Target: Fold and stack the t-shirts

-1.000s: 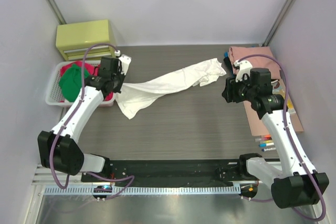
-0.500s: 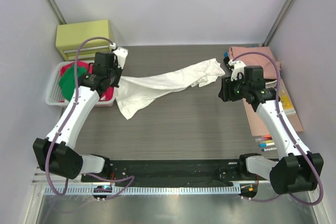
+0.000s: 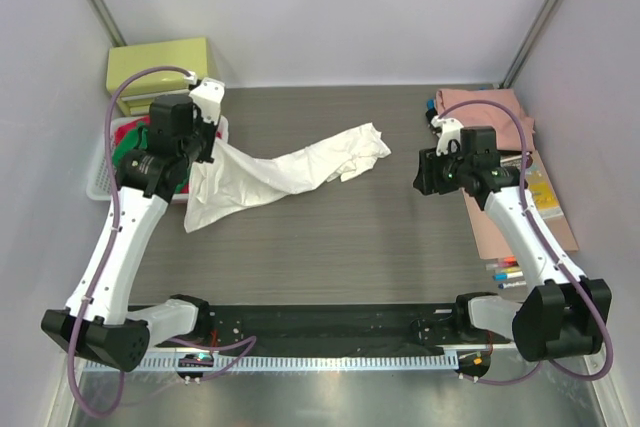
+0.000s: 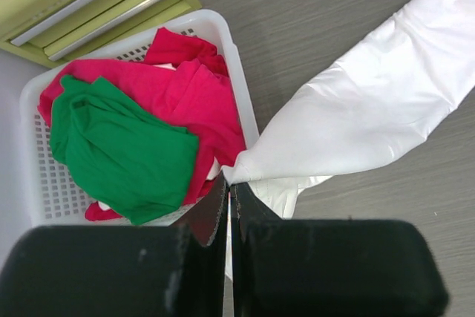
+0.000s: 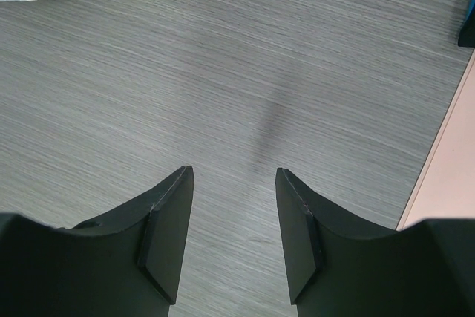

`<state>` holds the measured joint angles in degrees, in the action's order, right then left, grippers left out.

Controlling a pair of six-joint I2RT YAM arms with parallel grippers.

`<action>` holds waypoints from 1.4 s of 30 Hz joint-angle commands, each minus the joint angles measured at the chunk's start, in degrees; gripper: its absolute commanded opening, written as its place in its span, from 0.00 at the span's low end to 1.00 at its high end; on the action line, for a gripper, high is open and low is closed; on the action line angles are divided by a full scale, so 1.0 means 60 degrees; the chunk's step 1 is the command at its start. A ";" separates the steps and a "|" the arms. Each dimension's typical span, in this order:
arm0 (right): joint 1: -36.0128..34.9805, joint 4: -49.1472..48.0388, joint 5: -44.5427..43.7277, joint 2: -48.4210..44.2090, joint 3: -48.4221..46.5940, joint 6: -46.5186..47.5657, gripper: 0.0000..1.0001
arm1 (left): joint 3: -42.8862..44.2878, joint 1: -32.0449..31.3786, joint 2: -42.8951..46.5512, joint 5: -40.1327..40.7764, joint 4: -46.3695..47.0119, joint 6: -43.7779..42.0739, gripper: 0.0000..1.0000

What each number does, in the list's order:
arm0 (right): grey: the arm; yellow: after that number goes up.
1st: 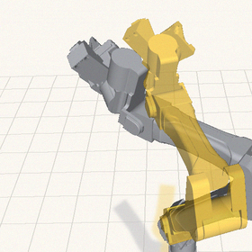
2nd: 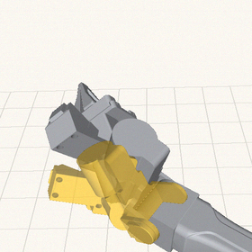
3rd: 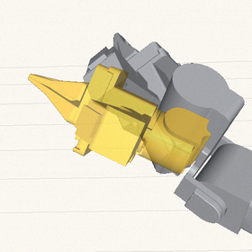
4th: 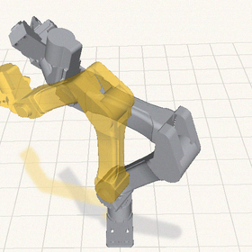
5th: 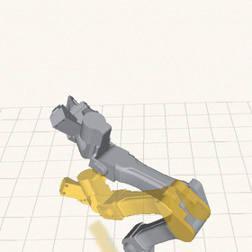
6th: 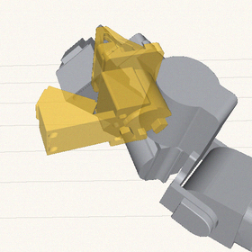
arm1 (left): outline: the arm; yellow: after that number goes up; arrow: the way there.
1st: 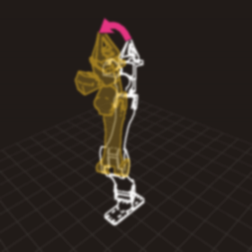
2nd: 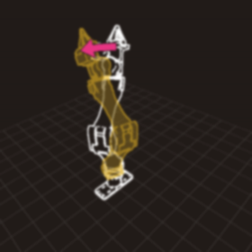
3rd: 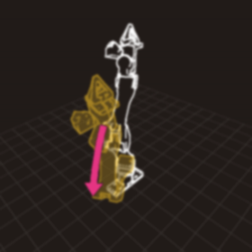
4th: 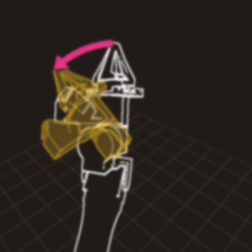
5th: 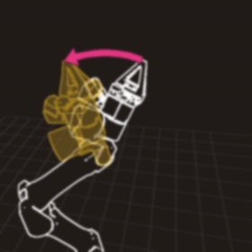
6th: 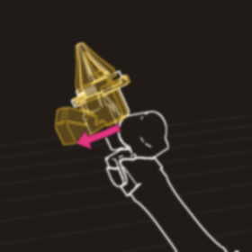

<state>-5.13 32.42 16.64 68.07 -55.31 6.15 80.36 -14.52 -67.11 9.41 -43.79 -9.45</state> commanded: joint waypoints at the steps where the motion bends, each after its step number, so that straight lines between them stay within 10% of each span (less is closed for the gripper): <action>1: 0.0005 -0.0570 0.0258 0.0313 0.0063 0.0088 0.54 | -0.0077 -0.0011 0.0009 -0.0015 0.0062 -0.0021 0.00; 35: -0.1621 -0.0658 0.0273 0.9747 -0.7758 -0.1011 0.51 | -0.0898 -0.0011 -0.0358 0.0468 0.0296 0.0198 0.00; 37: -0.1621 -0.0658 0.0244 1.0054 -0.7978 -0.1243 0.43 | -0.0883 -0.0025 -0.0372 0.0468 0.0282 0.0199 0.00; 39: -0.1621 -0.0673 0.0156 1.0129 -0.8008 -0.1318 0.02 | -0.0941 -0.0011 -0.0372 0.0512 0.0296 0.0140 0.00; 42: -0.1621 -0.0716 0.0024 1.0100 -0.7950 -0.1348 0.01 | -0.1059 -0.0011 -0.0358 0.0571 0.0369 0.0111 0.00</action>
<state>-15.18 28.75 18.90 129.23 -100.77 -0.91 74.30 -14.52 -69.73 11.66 -44.34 -9.02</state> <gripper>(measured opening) 0.037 0.003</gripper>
